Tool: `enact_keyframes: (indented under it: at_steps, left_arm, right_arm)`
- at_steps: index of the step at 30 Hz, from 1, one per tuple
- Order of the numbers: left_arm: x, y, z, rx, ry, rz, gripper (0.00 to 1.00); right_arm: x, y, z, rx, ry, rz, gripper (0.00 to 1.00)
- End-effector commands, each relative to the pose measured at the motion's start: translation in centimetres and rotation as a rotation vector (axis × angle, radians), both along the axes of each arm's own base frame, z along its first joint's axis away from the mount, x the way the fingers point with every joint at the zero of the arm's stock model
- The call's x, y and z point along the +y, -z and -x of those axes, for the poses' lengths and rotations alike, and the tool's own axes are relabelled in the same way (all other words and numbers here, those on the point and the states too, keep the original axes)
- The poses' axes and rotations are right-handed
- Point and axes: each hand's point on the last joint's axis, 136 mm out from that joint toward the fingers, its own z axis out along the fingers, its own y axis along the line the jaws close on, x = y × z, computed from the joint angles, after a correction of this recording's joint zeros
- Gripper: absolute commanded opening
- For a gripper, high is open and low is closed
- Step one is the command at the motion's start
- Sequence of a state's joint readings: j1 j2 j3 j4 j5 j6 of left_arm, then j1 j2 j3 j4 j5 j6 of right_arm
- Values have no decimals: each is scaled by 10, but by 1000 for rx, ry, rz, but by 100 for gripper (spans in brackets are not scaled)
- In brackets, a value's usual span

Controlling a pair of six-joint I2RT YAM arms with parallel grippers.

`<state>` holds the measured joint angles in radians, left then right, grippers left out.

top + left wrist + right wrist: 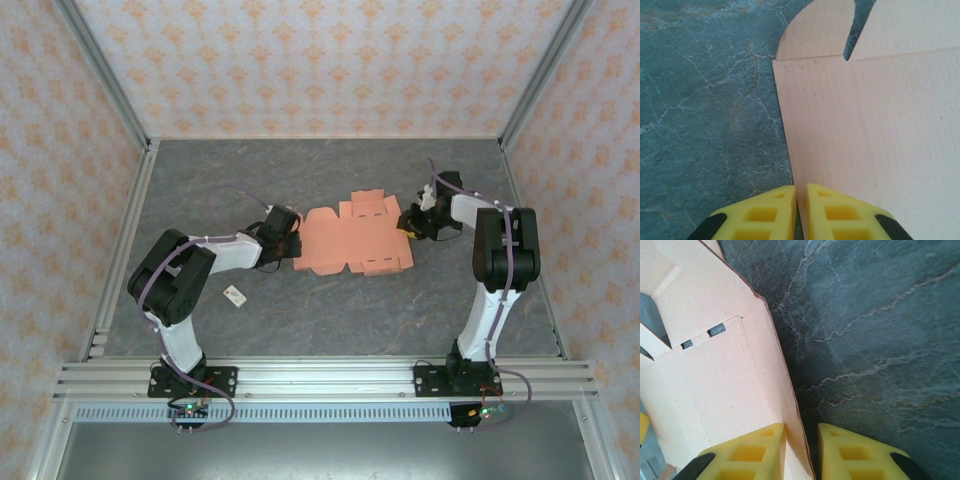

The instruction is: Fold the paper box

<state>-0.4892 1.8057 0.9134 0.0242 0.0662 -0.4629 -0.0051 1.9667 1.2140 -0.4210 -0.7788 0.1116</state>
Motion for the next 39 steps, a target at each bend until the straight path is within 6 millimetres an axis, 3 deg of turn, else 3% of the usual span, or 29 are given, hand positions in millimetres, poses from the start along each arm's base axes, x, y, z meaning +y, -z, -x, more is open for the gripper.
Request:
enact_keyframes:
  at_steps: [1,7,11,15,18,21,25,32,39]
  left_arm:
    - [18,37,21,75,-3,-120,13]
    - [17,43,26,83,0,-130,10]
    - [18,41,27,76,-6,-132,10]
    - [21,33,28,58,-22,-126,10]
    - [17,18,27,23,-31,-78,17]
    - [13,-11,24,-46,-43,-10,33]
    - [20,-70,21,-183,-69,26,48]
    - [38,-175,28,-417,-59,55,57]
    - [48,-240,37,-526,4,33,63]
  right_arm:
    - [12,-3,1,-11,-8,-62,22]
    - [23,-11,-2,-33,-9,-148,19]
    - [20,-16,-2,-44,-12,-126,14]
    - [16,-30,-3,-84,-10,-101,8]
    - [14,-47,-4,-137,-23,-84,2]
    - [13,-69,-4,-201,-42,-62,0]
    - [14,-100,4,-281,-108,33,0]
    - [48,-169,13,-489,-300,95,0]
    - [89,-258,39,-748,-525,130,0]
